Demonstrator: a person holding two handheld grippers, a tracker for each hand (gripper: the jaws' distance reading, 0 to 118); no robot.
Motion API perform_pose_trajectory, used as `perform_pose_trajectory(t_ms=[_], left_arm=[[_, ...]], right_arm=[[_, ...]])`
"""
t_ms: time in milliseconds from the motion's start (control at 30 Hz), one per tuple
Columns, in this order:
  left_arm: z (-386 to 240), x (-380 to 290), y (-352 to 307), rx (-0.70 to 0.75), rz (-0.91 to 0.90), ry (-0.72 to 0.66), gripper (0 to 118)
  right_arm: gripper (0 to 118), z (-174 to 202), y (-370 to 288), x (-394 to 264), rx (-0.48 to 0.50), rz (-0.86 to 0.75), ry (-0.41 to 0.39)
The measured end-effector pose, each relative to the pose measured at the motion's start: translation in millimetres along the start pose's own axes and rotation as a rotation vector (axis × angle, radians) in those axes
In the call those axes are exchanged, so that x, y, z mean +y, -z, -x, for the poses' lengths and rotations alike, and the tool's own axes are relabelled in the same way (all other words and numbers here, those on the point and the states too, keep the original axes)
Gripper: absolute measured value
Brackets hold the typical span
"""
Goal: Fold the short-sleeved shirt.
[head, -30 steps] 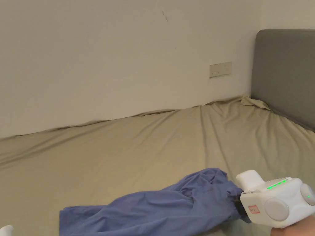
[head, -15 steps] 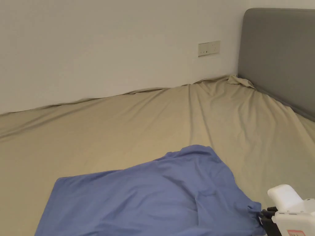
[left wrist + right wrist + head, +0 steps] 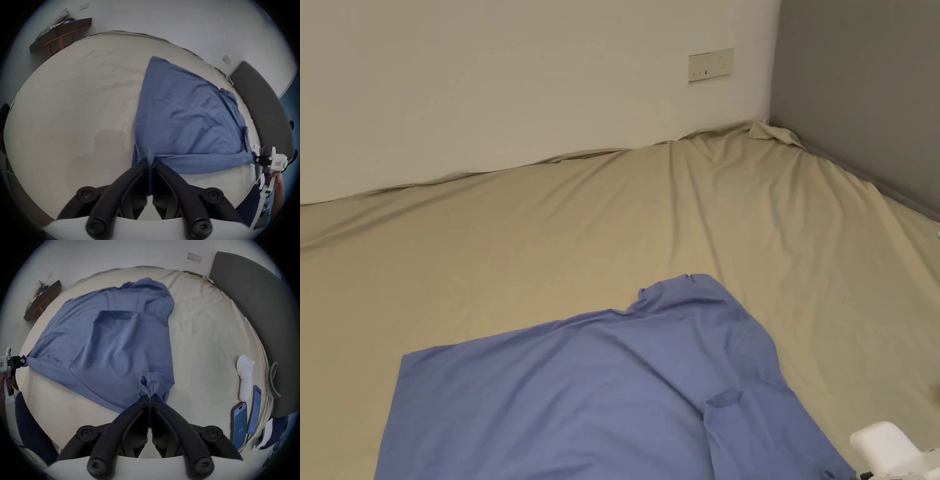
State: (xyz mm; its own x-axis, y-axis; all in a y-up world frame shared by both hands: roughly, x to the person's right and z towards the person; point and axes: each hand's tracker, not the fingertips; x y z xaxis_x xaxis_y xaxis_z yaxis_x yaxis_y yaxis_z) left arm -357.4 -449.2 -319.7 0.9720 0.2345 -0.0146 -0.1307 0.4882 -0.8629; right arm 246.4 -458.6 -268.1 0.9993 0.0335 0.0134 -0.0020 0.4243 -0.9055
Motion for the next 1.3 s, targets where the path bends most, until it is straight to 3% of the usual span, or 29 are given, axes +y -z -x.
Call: perform_pose_trajectory(t_ms=[200, 367, 433, 500, 533, 567, 600, 633, 700, 733, 767, 900, 967, 1000, 1033, 1067, 1100, 1133, 1200, 1300], left_arm=[[15, -3, 39, 0.103, 0.093, 0.076, 1], [20, -3, 54, 0.104, 0.106, 0.041, 1], [15, -1, 57, 0.128, 0.132, 0.106, 1], [13, -1, 59, 0.134, 0.130, 0.099, 6], [10, -1, 56, 0.136, 0.126, 0.103, 13], [7, 0, 52, 0.136, 0.116, 0.120, 38], [5, 7, 45, 0.095, 0.111, 0.112, 102], [0, 10, 29, 0.003, 0.078, 0.062, 118], [-7, 17, -12, -0.090, -0.114, 0.009, 118], [-12, 21, -29, -0.079, -0.204, 0.018, 118], [-40, 26, -65, -0.086, -0.251, 0.022, 118], [-74, 30, -108, -0.105, -0.312, 0.055, 118], [-79, 28, -105, -0.102, -0.279, 0.085, 118], [-87, 18, -105, -0.078, -0.293, 0.097, 118], [-85, 12, -97, -0.028, -0.322, 0.125, 103], [-79, 8, -87, -0.007, -0.299, 0.128, 61], [-77, 4, -77, 0.023, -0.268, 0.128, 0], [-73, 2, -67, 0.057, -0.276, 0.110, 0], [-75, -7, -54, 0.023, -0.188, 0.120, 0], [-59, -11, -39, 0.098, -0.170, 0.124, 0]], right_arm=[[4, -1, 28, -9, -0.022, 0.086, -0.010], [4, 1, 34, -5, -0.019, 0.111, -0.001], [4, 1, 38, -6, -0.021, 0.112, -0.005], [4, 0, 40, -8, -0.018, 0.099, 0.034], [8, 1, 39, -8, -0.019, 0.085, 0.048], [14, 0, 36, -8, -0.012, 0.080, 0.050], [36, -1, 32, -5, -0.001, 0.084, 0.031], [79, -4, 23, 1, 0.031, 0.101, -0.026], [107, -9, -10, 9, 0.029, 0.046, -0.002], [116, -9, -33, 15, 0.027, -0.047, 0.004], [118, -10, -62, 21, 0.027, -0.221, -0.001], [118, 13, -133, 37, 0.044, -0.502, 0.132], [117, 30, -151, 31, 0.103, -0.613, 0.184], [109, 41, -153, 27, 0.114, -0.639, 0.186], [84, 60, -154, 26, 0.080, -0.634, 0.189], [25, 73, -151, 26, 0.043, -0.609, 0.167], [2, 84, -148, 25, 0.020, -0.563, 0.149], [2, 91, -149, 22, 0.039, -0.586, 0.161], [2, 83, -141, 16, 0.205, -0.550, 0.149], [2, 84, -140, 15, 0.166, -0.548, 0.107]])
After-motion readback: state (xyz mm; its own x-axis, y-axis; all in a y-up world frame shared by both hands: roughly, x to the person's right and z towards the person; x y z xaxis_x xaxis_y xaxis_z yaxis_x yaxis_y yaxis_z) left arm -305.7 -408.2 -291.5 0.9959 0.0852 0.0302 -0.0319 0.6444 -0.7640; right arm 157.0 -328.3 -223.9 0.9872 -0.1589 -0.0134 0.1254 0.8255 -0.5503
